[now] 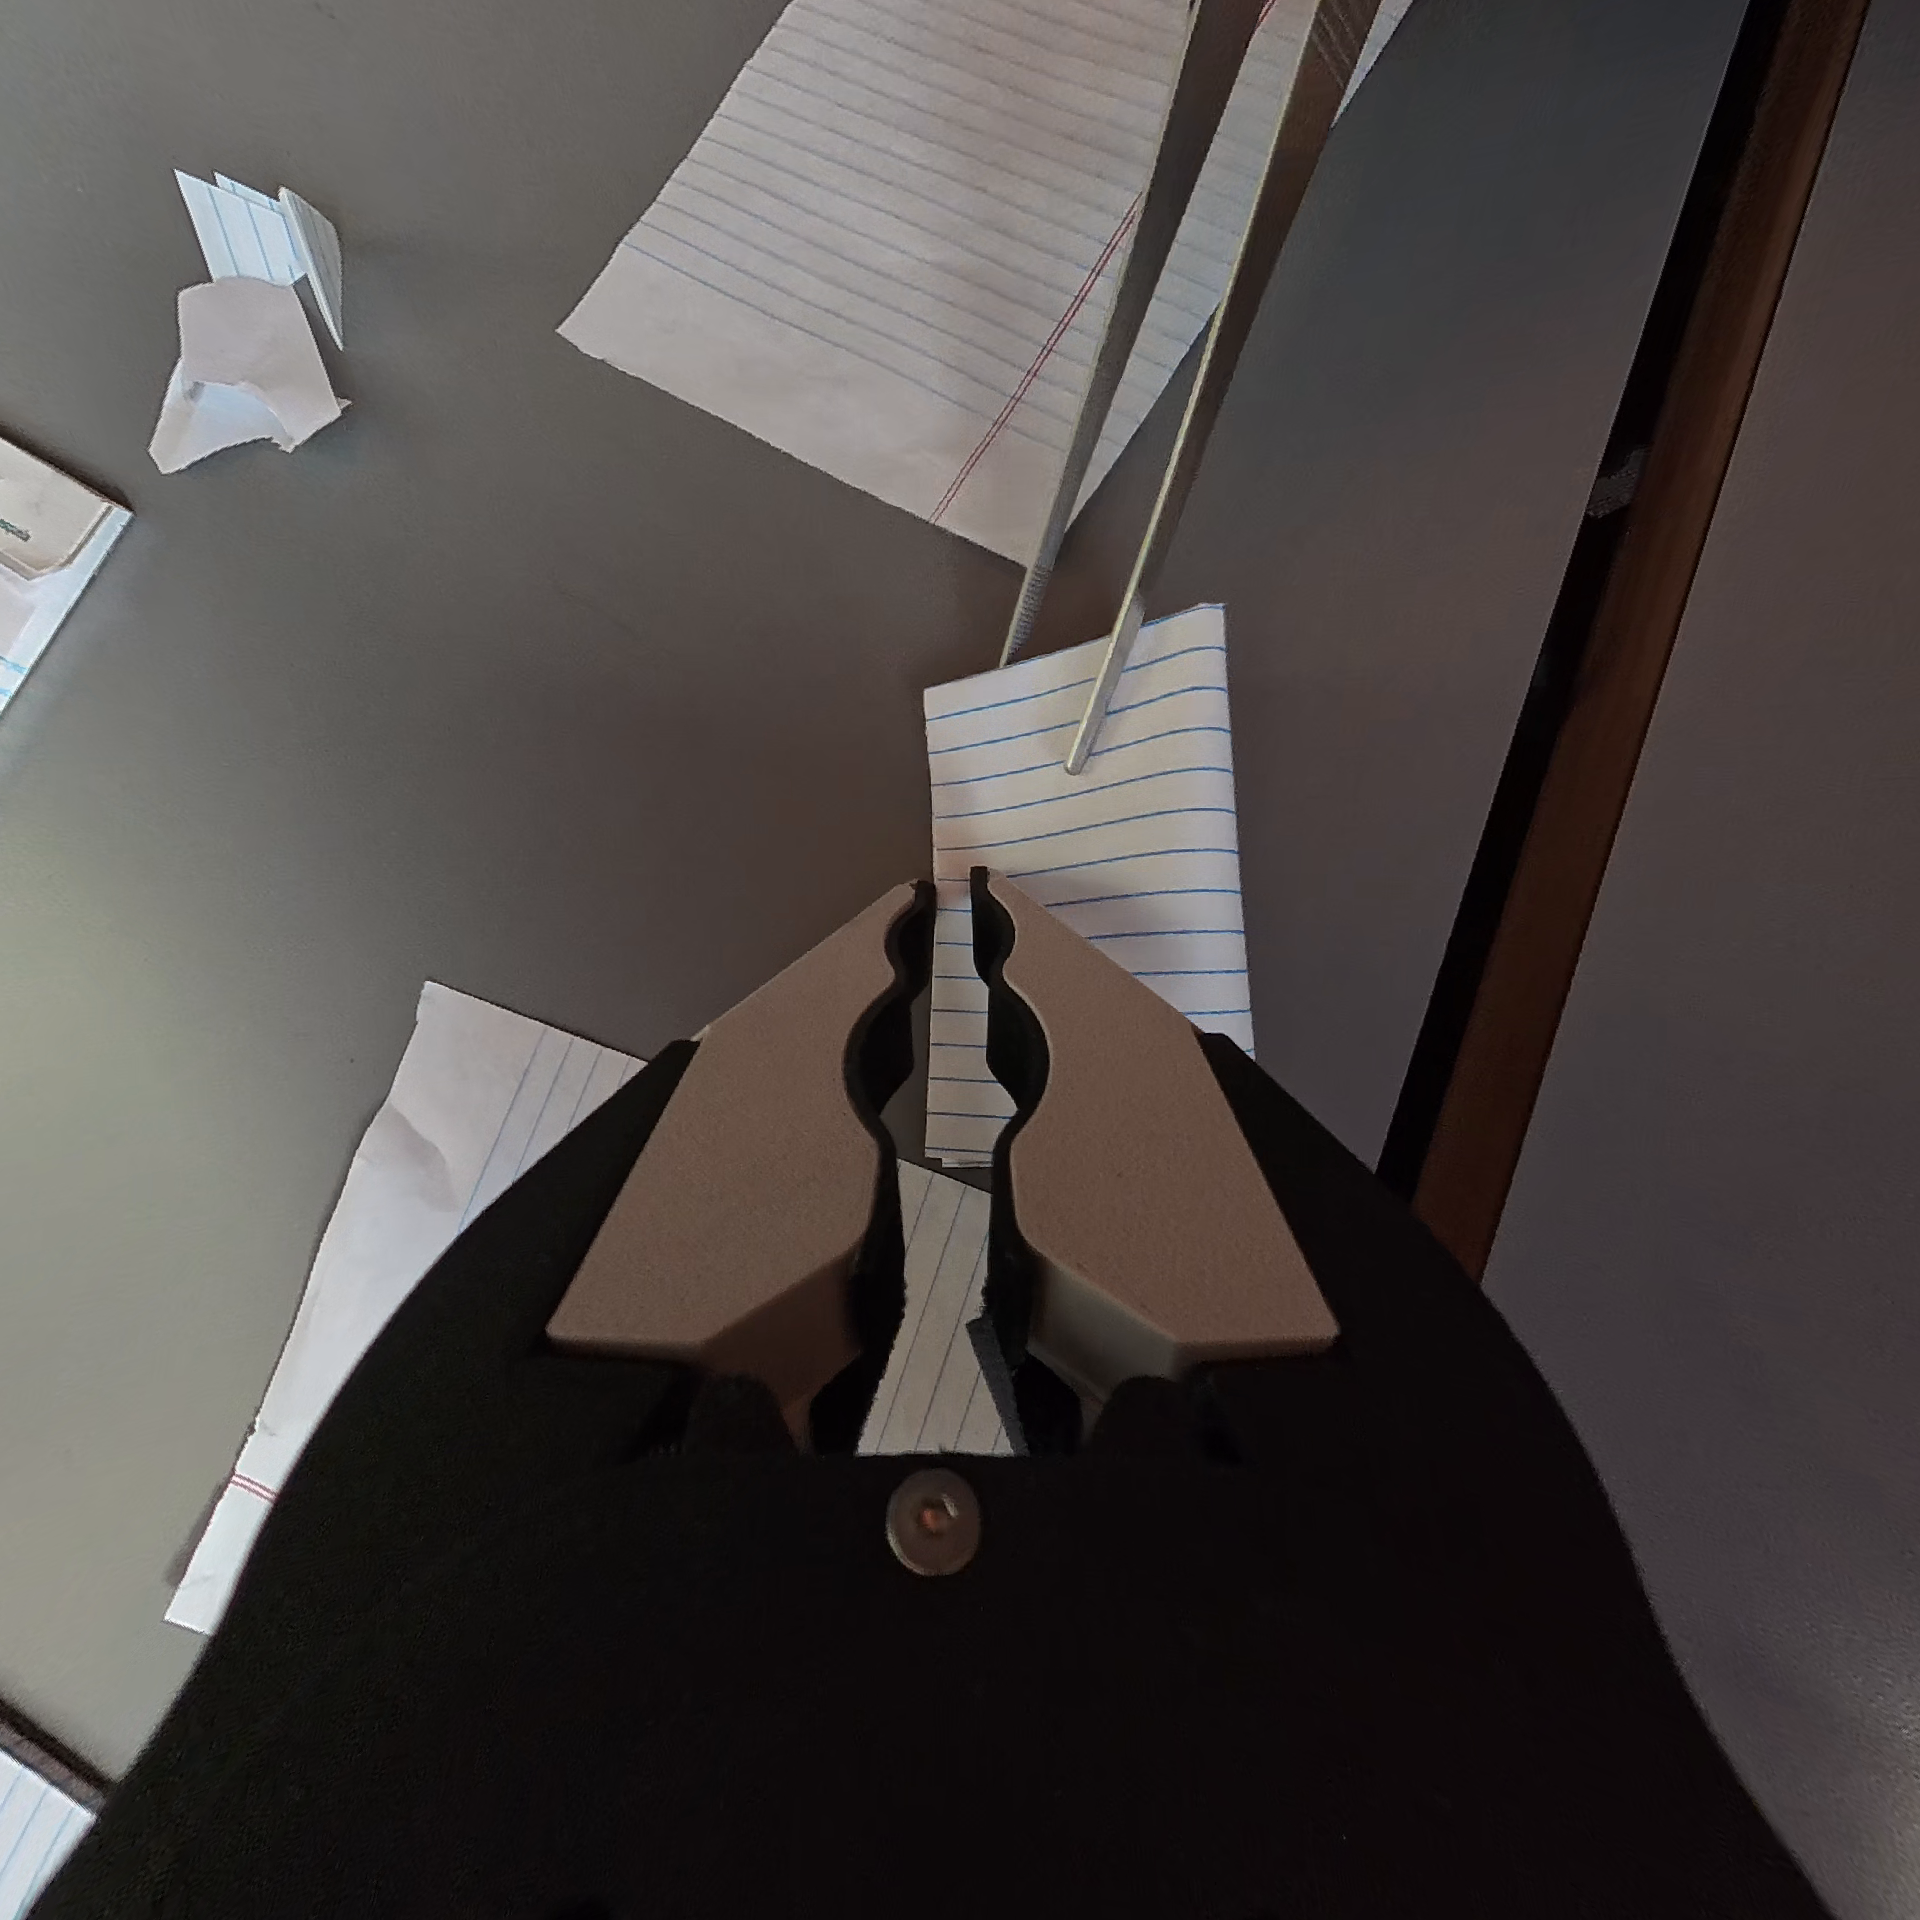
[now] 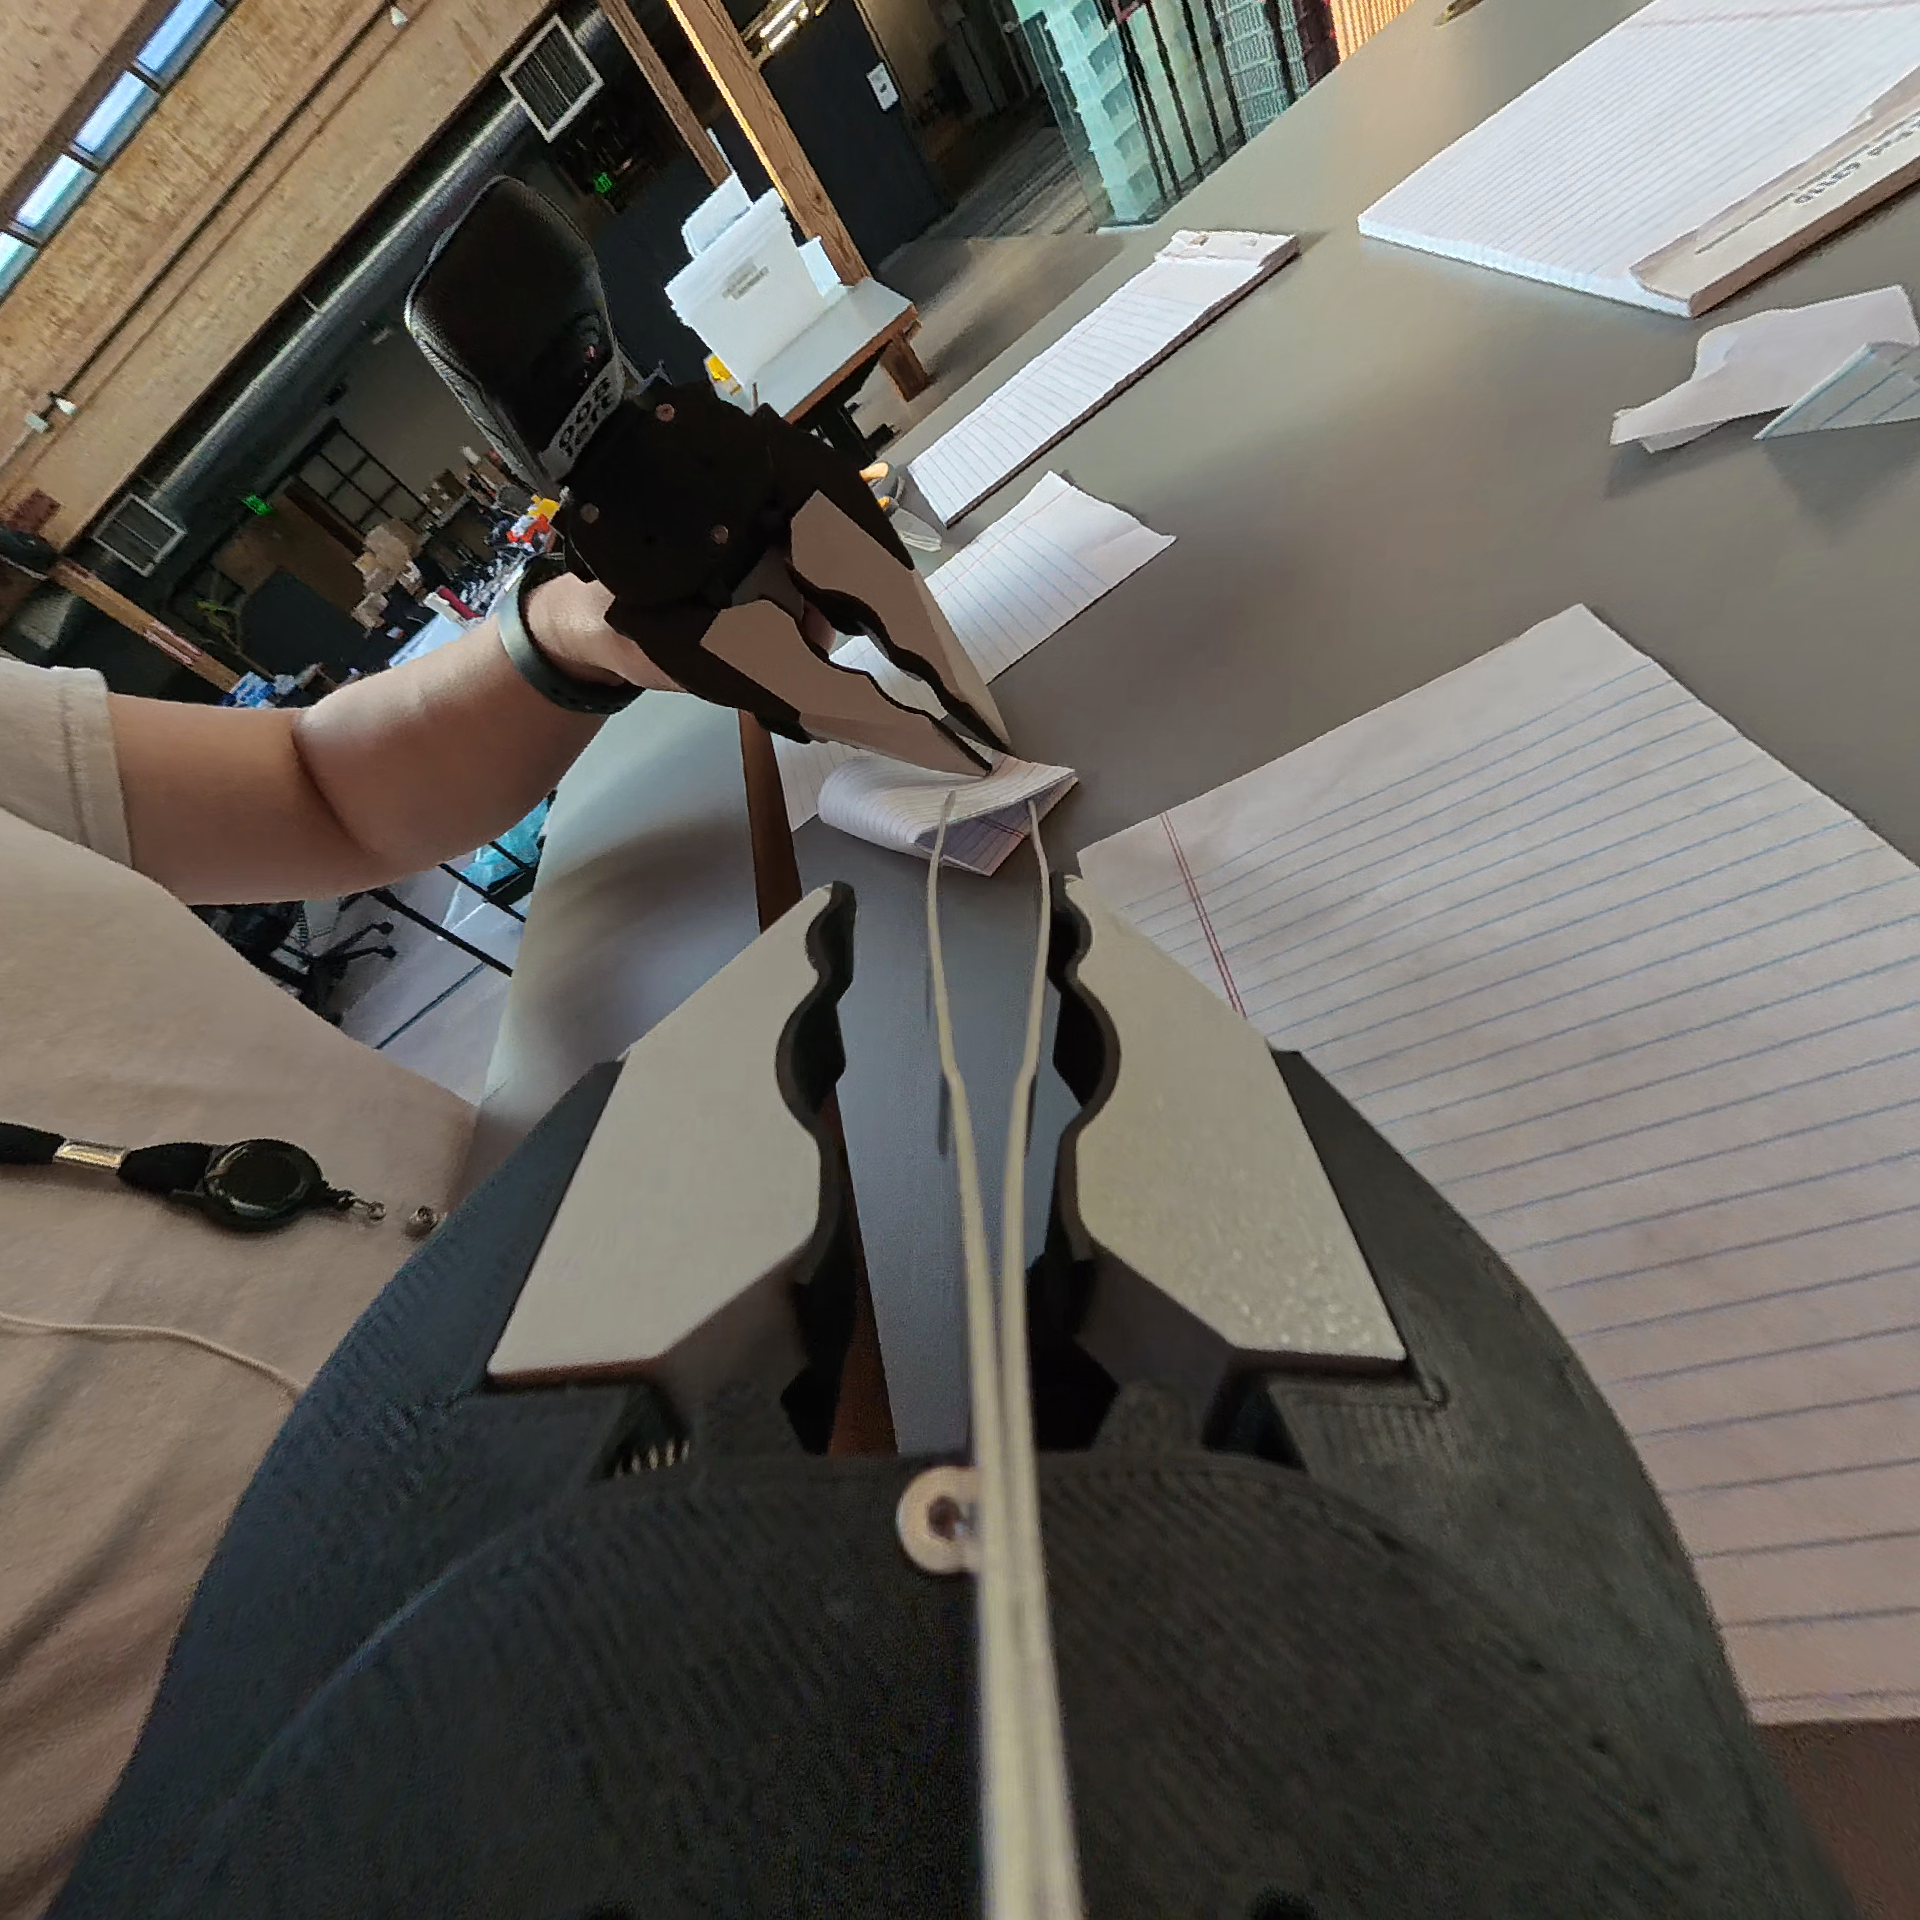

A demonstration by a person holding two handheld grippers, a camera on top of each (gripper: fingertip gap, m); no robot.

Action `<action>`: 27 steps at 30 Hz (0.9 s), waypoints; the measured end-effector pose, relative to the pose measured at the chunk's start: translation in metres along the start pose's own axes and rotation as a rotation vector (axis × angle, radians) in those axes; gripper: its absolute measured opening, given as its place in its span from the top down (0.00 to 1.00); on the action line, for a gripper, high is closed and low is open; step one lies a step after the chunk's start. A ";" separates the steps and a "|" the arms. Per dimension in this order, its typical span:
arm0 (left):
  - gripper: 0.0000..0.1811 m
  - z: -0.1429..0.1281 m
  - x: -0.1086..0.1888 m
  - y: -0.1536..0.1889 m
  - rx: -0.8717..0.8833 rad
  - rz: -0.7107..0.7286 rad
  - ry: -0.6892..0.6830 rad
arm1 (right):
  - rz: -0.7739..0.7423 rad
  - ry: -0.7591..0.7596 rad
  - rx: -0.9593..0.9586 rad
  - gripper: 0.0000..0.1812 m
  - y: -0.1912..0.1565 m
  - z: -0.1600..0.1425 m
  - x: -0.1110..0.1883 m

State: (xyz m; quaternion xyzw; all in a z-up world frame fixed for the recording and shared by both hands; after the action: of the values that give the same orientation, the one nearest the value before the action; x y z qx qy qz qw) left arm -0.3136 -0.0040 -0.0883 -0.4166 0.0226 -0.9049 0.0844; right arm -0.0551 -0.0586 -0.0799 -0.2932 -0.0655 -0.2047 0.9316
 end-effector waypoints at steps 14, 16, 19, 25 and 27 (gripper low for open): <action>0.97 0.000 0.000 0.000 0.009 -0.002 0.000 | 0.071 -0.041 -0.028 0.89 0.006 -0.003 0.007; 0.97 0.000 0.000 0.000 0.012 -0.003 0.003 | 0.068 -0.051 -0.012 0.89 0.006 -0.001 0.006; 0.97 0.000 0.000 0.000 0.011 -0.003 0.003 | 0.066 -0.072 0.023 0.88 0.004 0.002 0.005; 0.97 0.000 0.000 0.000 0.008 -0.001 0.003 | 0.066 -0.147 0.084 0.88 -0.002 0.008 -0.004; 0.97 0.000 0.000 0.000 0.008 0.001 0.005 | 0.069 -0.170 0.104 0.87 -0.004 0.008 -0.008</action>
State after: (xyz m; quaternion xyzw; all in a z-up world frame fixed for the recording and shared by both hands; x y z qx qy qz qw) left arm -0.3137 -0.0042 -0.0884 -0.4141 0.0195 -0.9059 0.0865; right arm -0.0637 -0.0545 -0.0730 -0.2630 -0.1447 -0.1431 0.9431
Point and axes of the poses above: each gripper's, where its closed fingertips meet, x back along the fingers, z out of its top, y = z × x across the jaws, the point moved 10 cm from there along x, back along the fingers, and after that the axes turned 1 degree about x, right-handed, at the moved point
